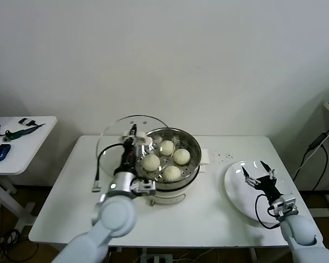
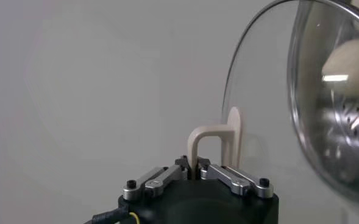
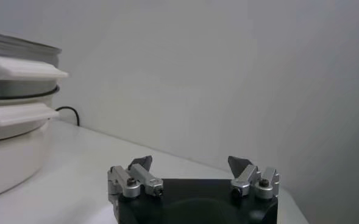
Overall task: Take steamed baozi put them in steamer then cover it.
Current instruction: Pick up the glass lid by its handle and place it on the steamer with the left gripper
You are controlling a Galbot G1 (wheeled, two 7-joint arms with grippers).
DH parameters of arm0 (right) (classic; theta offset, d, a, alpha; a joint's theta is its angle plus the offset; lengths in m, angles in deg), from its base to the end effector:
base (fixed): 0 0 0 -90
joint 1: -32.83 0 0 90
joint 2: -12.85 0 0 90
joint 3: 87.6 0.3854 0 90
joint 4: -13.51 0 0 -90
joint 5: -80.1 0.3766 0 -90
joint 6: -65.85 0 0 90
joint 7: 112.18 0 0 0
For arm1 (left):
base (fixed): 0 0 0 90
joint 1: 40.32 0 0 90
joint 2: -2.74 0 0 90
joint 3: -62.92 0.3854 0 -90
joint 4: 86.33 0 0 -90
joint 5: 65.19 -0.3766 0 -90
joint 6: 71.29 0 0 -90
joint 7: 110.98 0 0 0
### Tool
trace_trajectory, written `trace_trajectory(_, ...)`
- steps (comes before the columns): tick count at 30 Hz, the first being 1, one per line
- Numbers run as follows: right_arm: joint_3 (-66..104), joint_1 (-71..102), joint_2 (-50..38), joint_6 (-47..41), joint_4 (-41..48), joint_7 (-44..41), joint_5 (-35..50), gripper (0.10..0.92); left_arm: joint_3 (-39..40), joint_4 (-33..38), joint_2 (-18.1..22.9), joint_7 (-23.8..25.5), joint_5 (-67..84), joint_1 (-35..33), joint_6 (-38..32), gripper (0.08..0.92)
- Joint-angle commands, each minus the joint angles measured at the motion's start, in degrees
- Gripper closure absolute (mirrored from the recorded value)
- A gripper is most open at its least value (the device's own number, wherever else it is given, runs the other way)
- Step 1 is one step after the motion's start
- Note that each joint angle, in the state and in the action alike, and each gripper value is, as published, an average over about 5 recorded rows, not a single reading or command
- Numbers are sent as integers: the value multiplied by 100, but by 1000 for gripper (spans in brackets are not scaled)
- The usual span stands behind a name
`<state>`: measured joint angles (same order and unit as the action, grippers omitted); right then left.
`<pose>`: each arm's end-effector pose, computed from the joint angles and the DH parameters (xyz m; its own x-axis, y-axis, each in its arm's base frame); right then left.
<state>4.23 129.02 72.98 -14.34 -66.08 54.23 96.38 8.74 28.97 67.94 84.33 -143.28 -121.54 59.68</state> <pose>0.3263 -0.2361 -0.4250 -0.9787 -0.1520 0.1382 -0.1798 0.9590 -0.2190 0.3167 -0.0867 -0.2418 -0.9944 0.0058 -0.1059 -0.1059 0.0015 0.9944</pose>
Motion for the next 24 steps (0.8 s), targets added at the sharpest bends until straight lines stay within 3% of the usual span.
trace_trajectory(1, 86, 14, 5, 25, 32, -13, -22, 203, 929, -1257, 1535, 388, -857, 766, 403, 850)
trace_trajectory(8, 136, 34, 0, 61, 70, -36, -34, 203, 749, -1741, 1971, 124, -910, 643, 403, 850)
trace_trajectory(24, 208, 91, -14, 110, 85, -101, -129, 203, 572, -2294, 1967, 68, -714, 764, 403, 850)
